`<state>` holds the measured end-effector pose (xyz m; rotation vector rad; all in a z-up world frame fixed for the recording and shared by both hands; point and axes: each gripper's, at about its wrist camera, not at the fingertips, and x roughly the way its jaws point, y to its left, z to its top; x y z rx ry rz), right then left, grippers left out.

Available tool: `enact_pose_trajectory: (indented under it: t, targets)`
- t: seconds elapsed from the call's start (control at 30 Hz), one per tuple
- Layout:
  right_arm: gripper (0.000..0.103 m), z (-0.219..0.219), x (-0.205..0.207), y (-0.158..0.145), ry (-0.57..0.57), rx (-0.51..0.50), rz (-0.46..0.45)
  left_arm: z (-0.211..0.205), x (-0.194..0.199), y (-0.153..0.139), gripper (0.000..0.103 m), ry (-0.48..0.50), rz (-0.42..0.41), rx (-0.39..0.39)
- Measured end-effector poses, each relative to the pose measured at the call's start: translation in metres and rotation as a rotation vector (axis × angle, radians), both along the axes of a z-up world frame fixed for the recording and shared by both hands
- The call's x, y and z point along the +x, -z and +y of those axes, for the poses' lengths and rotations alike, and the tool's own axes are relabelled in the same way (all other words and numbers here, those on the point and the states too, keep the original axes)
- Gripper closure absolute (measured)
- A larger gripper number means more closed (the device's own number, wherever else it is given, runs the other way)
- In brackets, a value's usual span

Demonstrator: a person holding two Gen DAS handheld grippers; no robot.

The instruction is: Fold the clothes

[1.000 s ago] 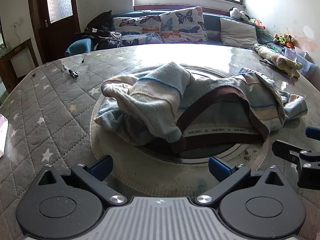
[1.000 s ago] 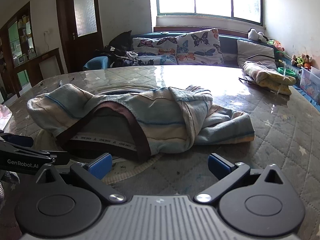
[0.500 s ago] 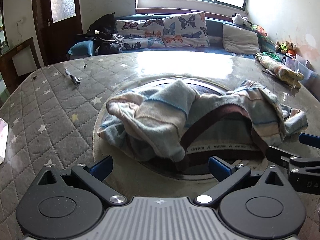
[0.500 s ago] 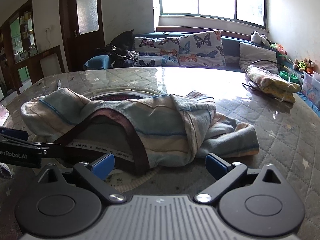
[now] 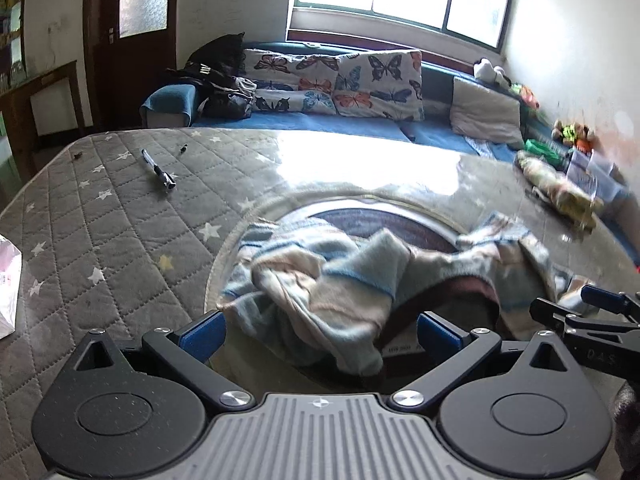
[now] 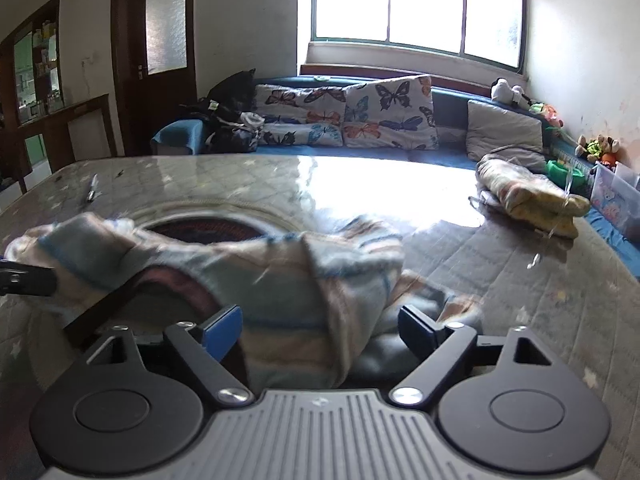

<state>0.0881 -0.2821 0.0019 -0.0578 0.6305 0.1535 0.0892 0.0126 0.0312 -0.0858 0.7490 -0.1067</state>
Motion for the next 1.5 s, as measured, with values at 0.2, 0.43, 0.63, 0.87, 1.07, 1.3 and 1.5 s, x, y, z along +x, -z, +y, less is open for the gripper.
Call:
enact_pose_trajectory:
  t: [0.2,0.43,0.63,0.87,1.07,1.3,1.5]
  targets:
    - [0.028,-0.006,0.026,-0.001,-0.001,-0.033,-0.01,0.015,0.015,-0.003,0.007,-0.02,0.02,-0.062]
    - [0.064,-0.014,0.035,0.005,-0.026,-0.006,0.006,0.025,0.019,0.006,0.039,0.021,0.043,-0.142]
    - [0.091,-0.021,0.031,0.005,-0.031,0.041,0.016,0.028,0.016,0.002,0.068,0.059,0.021,-0.167]
    - [0.096,-0.038,0.007,-0.018,-0.019,0.097,-0.036,0.038,-0.002,-0.011,0.087,0.091,-0.021,-0.181]
    - [0.096,-0.06,-0.031,-0.043,-0.049,0.14,-0.075,0.05,-0.03,-0.024,0.088,0.129,-0.034,-0.209]
    - [0.096,-0.069,-0.083,-0.051,-0.116,0.115,-0.033,0.059,-0.077,-0.024,0.089,0.187,0.0,-0.213]
    - [0.096,-0.076,-0.121,-0.053,-0.159,0.088,0.015,0.062,-0.108,-0.013,0.09,0.22,0.049,-0.182]
